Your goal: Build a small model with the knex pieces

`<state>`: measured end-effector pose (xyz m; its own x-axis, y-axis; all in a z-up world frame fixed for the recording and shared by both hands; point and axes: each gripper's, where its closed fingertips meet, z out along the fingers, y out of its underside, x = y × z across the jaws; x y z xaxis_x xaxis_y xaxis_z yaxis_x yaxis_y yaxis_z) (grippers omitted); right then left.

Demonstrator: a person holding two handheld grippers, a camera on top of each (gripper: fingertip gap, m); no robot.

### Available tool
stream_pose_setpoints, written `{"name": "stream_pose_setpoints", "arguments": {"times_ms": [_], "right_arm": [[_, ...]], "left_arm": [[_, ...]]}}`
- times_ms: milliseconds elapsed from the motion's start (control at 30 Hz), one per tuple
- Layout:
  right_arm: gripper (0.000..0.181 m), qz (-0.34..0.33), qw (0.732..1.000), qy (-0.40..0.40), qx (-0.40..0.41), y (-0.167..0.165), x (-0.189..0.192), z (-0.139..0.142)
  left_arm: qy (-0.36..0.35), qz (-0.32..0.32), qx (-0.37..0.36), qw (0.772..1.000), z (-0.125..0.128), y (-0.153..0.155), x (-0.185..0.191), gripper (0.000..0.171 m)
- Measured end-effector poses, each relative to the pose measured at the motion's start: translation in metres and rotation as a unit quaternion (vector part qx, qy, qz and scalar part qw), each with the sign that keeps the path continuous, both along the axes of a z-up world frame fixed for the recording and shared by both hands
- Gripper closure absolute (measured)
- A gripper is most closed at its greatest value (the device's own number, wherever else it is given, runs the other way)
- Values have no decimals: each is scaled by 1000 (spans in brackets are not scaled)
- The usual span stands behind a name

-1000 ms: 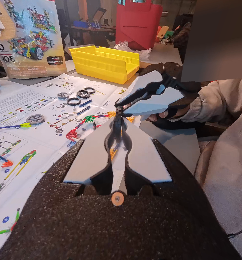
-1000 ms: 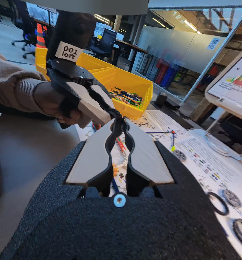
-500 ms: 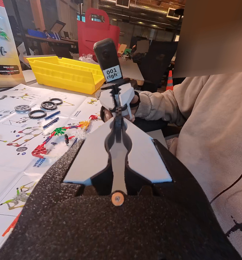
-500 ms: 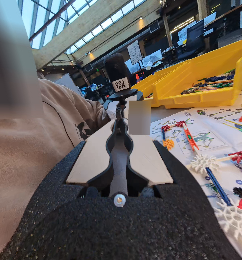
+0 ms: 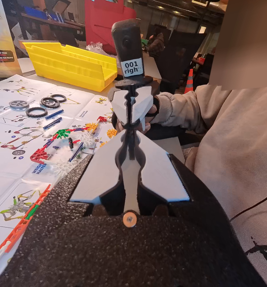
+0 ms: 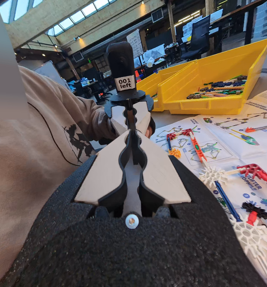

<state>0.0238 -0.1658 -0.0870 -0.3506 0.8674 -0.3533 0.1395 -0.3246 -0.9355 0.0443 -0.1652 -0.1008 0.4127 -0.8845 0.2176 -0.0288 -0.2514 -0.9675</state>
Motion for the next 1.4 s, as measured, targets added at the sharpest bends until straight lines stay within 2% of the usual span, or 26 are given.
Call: {"name": "stream_pose_setpoints", "arguments": {"times_ms": [67,200,233,300,400,567,700,767,867,967,1033,1133,1200,1300,1400], "right_arm": [[181,-11,1000,5,0,4,-1,1],[181,-1,995,48,-92,14,5,18],[176,-2,994,60,-96,18,8,22],[166,-16,997,56,-44,18,9,19],[164,-51,995,41,73,14,4,11],[170,-131,958,27,253,20,-4,2],[171,-153,934,14,322,23,-5,-4],[155,-137,938,-12,319,19,-7,-14],[149,-136,944,-16,300,20,-8,-15],[159,-145,955,-30,257,26,-8,-16],[168,-140,972,-38,183,30,-7,-15],[174,-111,993,-41,14,35,-4,-12],[175,-99,991,-30,-83,41,-2,-7],[176,-88,981,-23,-173,48,1,-5],[176,-70,972,-29,-223,45,1,-7]], "left_arm": [[-15,-2,-19,1000,1,3,-1,169],[-71,-7,-54,996,13,7,-3,169],[-85,-5,-66,994,15,9,-7,168],[-114,-4,-92,989,16,11,-12,168],[-142,-9,-123,982,17,12,-15,168],[-170,-8,-173,970,13,16,-17,168],[-193,-9,-224,955,7,20,-18,168],[-216,-14,-245,945,7,21,-18,168],[-235,-12,-263,936,7,25,-21,168],[-248,-10,-276,928,6,28,-24,168],[-247,-12,-272,930,6,27,-23,168],[-243,-10,-235,941,14,28,-25,160],[-209,-2,-193,959,15,27,-28,154],[-110,47,-90,989,11,31,-36,152],[0,98,33,995,10,36,-39,151]]}}
